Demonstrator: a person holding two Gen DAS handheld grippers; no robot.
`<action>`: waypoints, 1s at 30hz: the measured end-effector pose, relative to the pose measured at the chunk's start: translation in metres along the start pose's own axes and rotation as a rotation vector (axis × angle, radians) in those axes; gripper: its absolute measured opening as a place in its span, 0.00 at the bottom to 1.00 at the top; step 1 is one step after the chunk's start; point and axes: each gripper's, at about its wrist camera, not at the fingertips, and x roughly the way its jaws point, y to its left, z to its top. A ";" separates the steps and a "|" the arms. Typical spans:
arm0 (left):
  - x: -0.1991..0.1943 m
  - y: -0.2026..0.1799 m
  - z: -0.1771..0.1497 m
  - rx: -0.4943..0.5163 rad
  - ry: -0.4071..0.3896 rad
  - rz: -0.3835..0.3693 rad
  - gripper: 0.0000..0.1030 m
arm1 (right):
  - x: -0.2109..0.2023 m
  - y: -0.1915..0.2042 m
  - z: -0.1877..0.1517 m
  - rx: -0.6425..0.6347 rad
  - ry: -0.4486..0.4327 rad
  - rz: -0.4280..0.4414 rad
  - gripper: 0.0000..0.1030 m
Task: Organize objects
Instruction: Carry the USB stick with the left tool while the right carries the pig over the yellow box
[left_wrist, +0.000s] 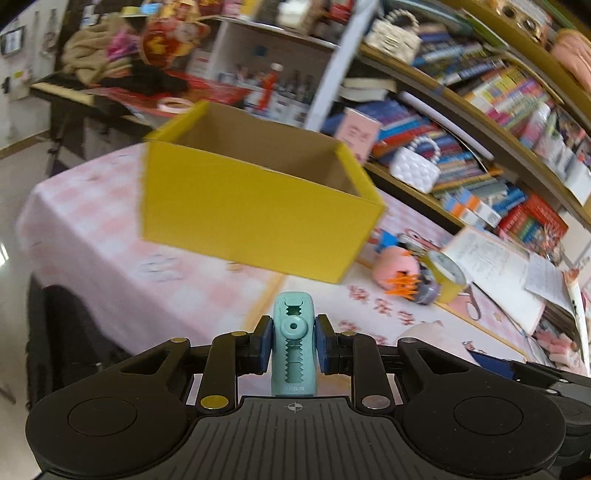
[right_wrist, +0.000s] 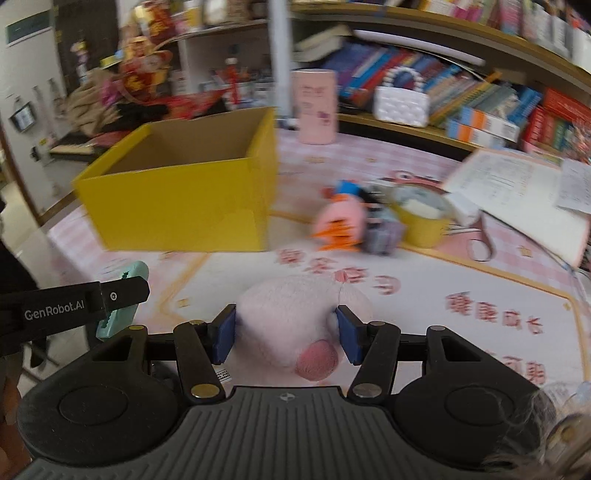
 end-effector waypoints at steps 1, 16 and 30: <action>-0.007 0.008 -0.001 -0.003 -0.006 0.008 0.22 | -0.002 0.010 -0.002 -0.009 0.001 0.012 0.52; -0.072 0.079 -0.007 -0.002 -0.070 0.044 0.22 | -0.018 0.111 -0.026 -0.014 -0.003 0.104 0.52; -0.081 0.091 0.001 0.041 -0.110 -0.007 0.22 | -0.029 0.128 -0.027 -0.025 -0.033 0.080 0.52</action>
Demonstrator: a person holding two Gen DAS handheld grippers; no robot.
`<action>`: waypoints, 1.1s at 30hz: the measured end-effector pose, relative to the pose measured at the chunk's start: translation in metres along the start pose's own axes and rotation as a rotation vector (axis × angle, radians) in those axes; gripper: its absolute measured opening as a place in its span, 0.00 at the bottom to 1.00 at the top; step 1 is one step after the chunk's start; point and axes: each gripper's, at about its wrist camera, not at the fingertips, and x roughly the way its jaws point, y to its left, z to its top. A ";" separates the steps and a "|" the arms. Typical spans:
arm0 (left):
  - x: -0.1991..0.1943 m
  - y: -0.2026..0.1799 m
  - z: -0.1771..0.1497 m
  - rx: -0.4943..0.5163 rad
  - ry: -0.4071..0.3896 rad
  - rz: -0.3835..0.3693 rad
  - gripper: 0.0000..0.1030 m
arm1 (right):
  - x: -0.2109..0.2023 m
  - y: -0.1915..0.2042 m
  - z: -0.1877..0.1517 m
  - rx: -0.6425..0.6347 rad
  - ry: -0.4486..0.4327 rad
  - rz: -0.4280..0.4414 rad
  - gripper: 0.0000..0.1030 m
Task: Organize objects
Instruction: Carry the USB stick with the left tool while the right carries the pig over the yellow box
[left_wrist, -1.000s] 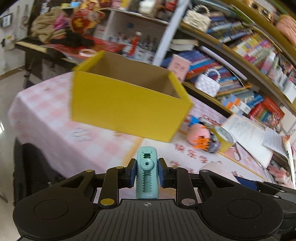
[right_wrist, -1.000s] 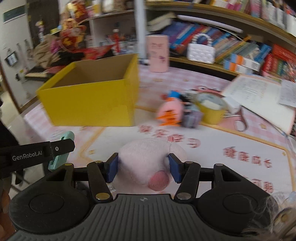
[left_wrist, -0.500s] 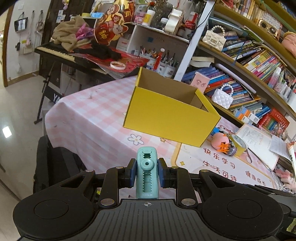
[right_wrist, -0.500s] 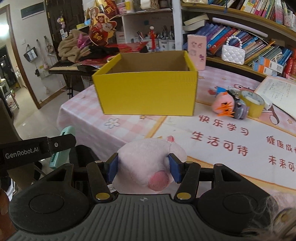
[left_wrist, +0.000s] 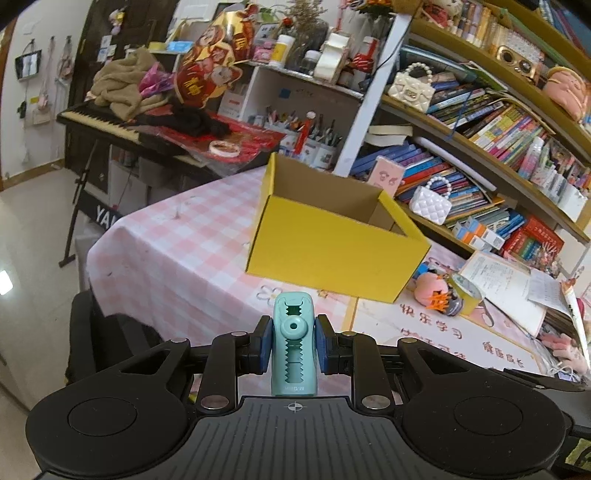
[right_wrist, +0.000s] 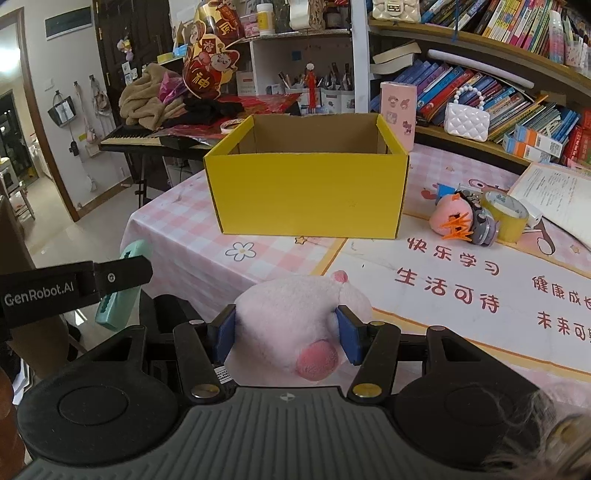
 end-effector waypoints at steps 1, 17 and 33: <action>0.001 -0.001 0.002 0.005 -0.003 -0.006 0.22 | 0.000 0.000 0.001 0.000 -0.003 -0.003 0.52; 0.009 -0.007 0.023 0.052 -0.017 -0.075 0.22 | 0.001 -0.001 0.019 0.020 -0.026 -0.050 0.52; 0.045 -0.043 0.111 0.034 -0.201 -0.118 0.22 | 0.013 -0.029 0.124 -0.037 -0.250 -0.018 0.52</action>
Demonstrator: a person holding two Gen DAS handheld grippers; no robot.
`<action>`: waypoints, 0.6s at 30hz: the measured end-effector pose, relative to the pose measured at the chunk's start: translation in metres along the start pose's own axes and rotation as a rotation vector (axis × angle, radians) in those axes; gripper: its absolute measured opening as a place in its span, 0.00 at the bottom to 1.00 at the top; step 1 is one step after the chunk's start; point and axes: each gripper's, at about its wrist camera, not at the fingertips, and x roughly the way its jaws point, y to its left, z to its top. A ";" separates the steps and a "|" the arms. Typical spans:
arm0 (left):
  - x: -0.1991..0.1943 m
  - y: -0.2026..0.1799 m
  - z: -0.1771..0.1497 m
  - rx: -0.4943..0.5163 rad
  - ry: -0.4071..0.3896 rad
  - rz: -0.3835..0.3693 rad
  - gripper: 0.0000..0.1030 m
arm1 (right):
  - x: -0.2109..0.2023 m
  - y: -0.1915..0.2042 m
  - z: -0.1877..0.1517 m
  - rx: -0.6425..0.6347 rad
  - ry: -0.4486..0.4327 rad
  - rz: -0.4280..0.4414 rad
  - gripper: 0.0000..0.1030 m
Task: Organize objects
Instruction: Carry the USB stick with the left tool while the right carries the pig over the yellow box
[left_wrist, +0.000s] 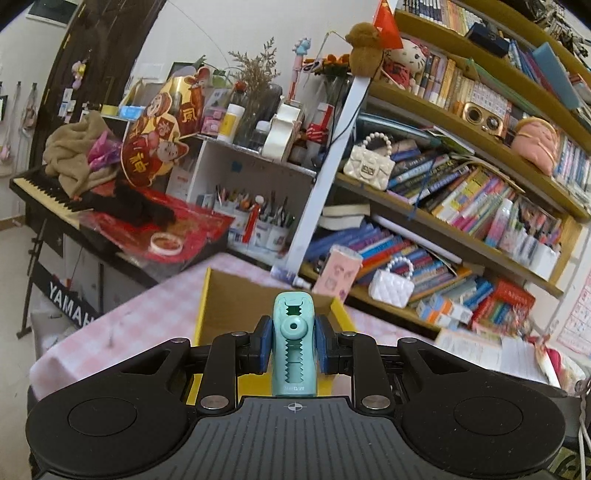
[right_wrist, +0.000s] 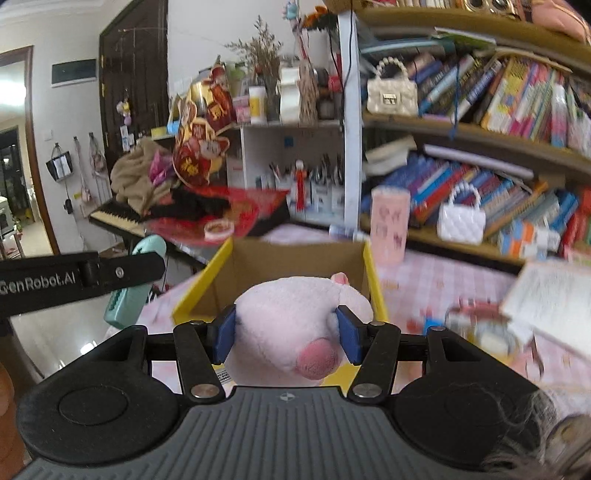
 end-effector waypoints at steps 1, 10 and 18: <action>0.008 -0.002 0.002 -0.002 -0.002 0.002 0.22 | 0.008 -0.004 0.007 -0.006 -0.007 0.004 0.52; 0.095 -0.010 0.015 -0.013 0.056 0.113 0.22 | 0.091 -0.033 0.034 -0.139 -0.004 0.051 0.52; 0.176 0.000 0.008 0.030 0.193 0.262 0.22 | 0.192 -0.040 0.035 -0.402 0.135 0.137 0.52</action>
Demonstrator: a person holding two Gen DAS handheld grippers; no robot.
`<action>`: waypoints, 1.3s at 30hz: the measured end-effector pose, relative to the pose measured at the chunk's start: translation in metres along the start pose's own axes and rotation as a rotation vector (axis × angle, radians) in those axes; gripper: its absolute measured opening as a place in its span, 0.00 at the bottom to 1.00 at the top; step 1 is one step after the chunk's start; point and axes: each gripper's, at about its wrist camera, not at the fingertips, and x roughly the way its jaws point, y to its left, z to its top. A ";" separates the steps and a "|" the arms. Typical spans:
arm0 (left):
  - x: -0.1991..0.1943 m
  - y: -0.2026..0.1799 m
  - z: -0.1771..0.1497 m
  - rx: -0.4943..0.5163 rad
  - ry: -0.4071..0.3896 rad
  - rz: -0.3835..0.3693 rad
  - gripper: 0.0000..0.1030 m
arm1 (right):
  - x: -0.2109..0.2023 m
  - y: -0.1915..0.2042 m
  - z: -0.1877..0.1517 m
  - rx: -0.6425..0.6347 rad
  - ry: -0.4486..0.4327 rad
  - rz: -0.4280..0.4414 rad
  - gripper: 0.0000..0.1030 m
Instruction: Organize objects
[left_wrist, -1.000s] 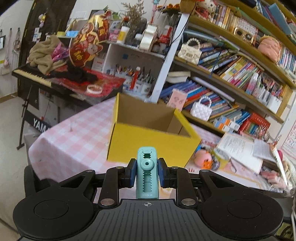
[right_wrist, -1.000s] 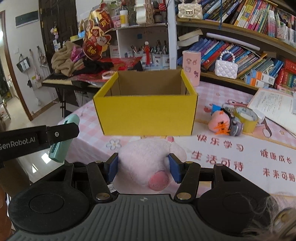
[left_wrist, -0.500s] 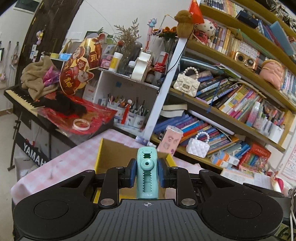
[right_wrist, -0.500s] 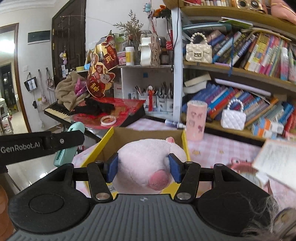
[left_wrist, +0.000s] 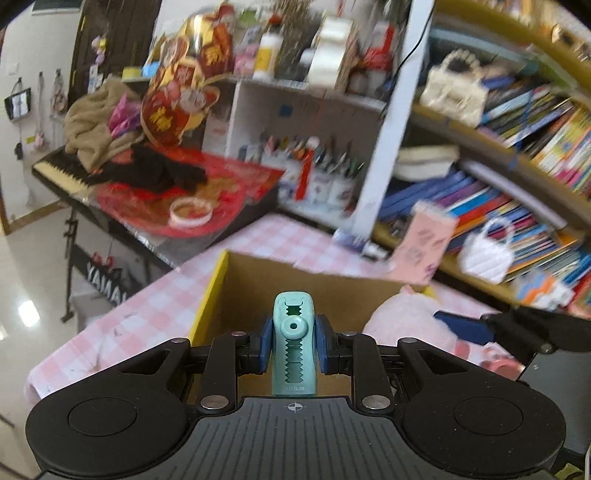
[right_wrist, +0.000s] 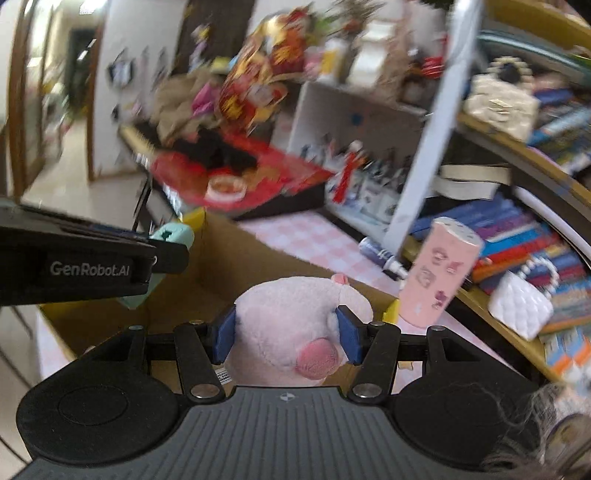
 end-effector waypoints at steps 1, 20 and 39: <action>0.008 0.000 0.000 -0.003 0.020 0.011 0.22 | 0.010 -0.001 0.000 -0.025 0.024 0.011 0.52; 0.064 -0.004 -0.014 0.051 0.218 0.127 0.22 | 0.080 0.003 -0.002 -0.177 0.316 0.177 0.53; -0.058 0.002 -0.004 0.009 -0.141 0.025 0.72 | -0.009 -0.004 0.006 -0.015 0.064 0.026 0.66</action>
